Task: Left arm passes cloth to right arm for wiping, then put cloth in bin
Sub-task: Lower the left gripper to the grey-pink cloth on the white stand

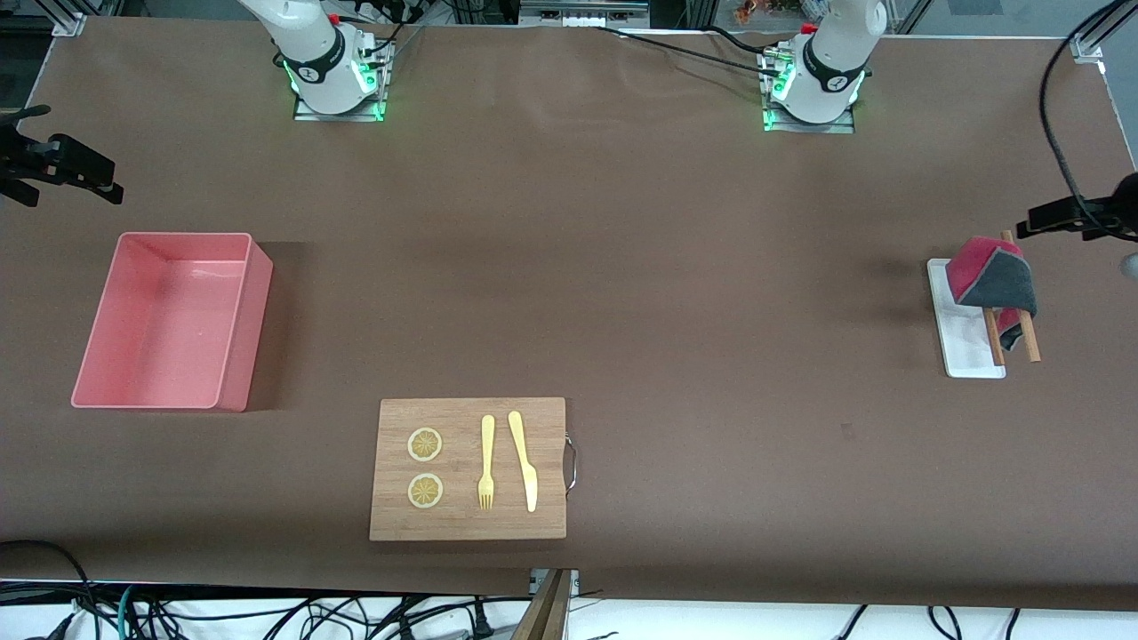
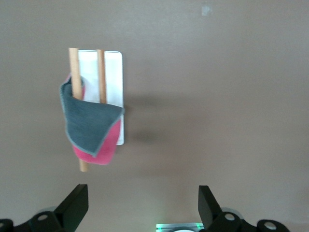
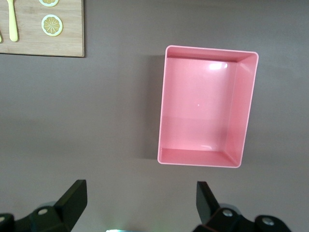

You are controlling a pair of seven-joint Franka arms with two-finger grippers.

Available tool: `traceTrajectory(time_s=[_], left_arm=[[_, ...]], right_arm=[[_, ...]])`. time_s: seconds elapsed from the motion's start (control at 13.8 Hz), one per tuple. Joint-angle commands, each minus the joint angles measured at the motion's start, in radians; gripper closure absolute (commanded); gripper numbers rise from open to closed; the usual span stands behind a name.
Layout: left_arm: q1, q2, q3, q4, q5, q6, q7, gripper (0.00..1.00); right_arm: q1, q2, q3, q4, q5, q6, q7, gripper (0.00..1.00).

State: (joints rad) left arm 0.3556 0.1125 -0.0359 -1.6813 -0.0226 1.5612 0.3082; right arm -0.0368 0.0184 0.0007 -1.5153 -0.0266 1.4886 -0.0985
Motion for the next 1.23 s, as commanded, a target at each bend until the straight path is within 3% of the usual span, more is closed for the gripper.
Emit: traceTrajectory(time_s=[0.0, 0.29, 0.43, 1.01, 1.16], left_arm=[[0.159, 0.097, -0.009, 0.098, -0.046, -0.018, 0.162, 0.0], [0.339, 0.365, -0.009, 0.3, -0.215, -0.018, 0.343, 0.0], [0.434, 0.487, -0.009, 0.368, -0.405, -0.012, 0.397, 0.0], [0.537, 0.717, -0.009, 0.399, -0.652, 0.031, 0.411, 0.0], [0.543, 0.763, -0.009, 0.399, -0.703, 0.03, 0.286, 0.0]], right_arm=[[-0.002, 0.012, 0.016, 0.026, 0.013, -0.002, 0.014, 0.0], [-0.002, 0.014, 0.022, 0.026, 0.014, -0.004, 0.016, 0.0], [-0.002, 0.014, 0.024, 0.026, 0.014, -0.004, 0.017, 0.0], [-0.005, 0.014, 0.021, 0.026, 0.011, -0.004, 0.014, 0.0], [-0.008, 0.014, 0.018, 0.026, 0.013, -0.004, 0.013, 0.0]])
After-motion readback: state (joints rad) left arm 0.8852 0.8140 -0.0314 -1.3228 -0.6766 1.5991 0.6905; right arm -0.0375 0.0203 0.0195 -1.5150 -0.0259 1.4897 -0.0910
